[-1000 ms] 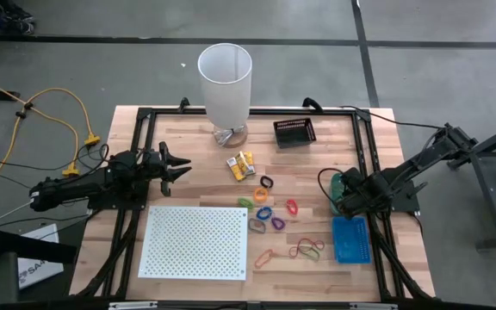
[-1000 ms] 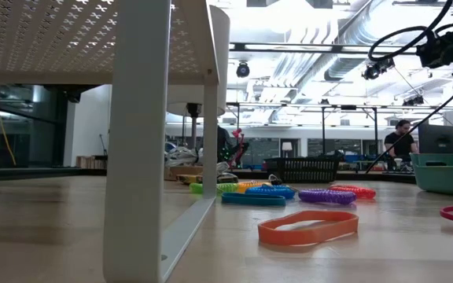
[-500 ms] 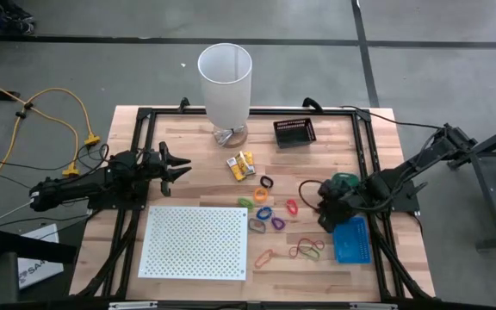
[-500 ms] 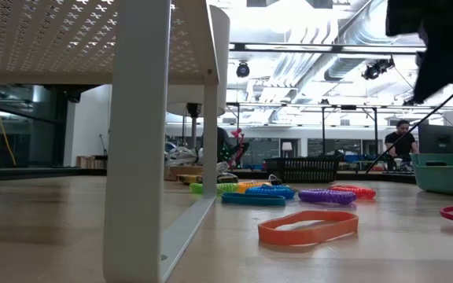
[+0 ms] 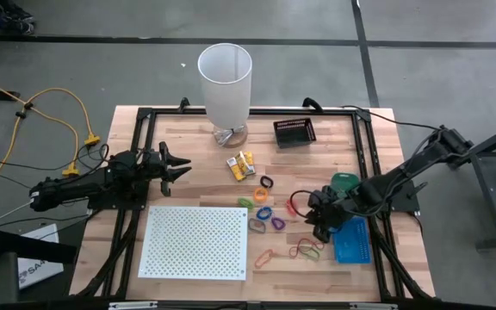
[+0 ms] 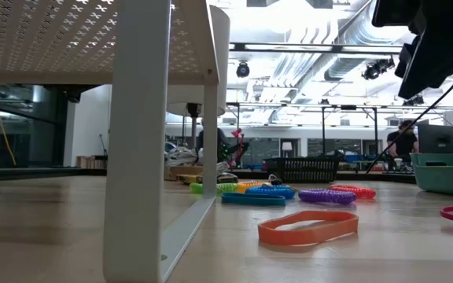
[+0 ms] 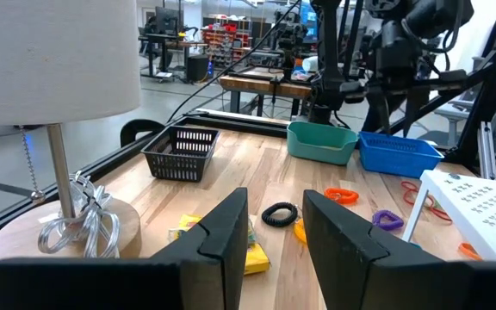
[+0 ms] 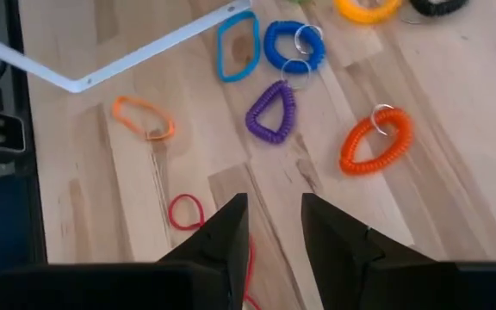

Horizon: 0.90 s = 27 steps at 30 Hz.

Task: Pick & Place Office Desk Supplies
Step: Put the orange rubber band into the green bin

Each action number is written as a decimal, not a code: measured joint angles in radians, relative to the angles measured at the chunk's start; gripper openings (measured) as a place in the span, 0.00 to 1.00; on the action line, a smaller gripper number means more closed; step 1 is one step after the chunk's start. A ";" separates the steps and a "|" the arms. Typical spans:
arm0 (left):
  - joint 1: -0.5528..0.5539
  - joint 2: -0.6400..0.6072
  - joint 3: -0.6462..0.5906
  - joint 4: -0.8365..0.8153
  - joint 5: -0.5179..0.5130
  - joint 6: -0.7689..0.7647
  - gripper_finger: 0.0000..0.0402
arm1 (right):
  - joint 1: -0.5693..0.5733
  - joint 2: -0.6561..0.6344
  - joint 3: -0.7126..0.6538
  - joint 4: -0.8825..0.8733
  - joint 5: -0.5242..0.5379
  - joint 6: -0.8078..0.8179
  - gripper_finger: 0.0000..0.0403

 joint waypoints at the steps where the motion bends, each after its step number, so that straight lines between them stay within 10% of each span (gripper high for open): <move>1: 0.000 0.000 0.000 0.000 0.000 0.000 0.27 | 0.000 0.007 0.000 0.013 -0.004 -0.015 0.24; 27: 0.000 0.000 0.000 0.000 0.000 0.000 0.27 | -0.006 0.360 0.222 0.260 -0.013 -0.610 0.24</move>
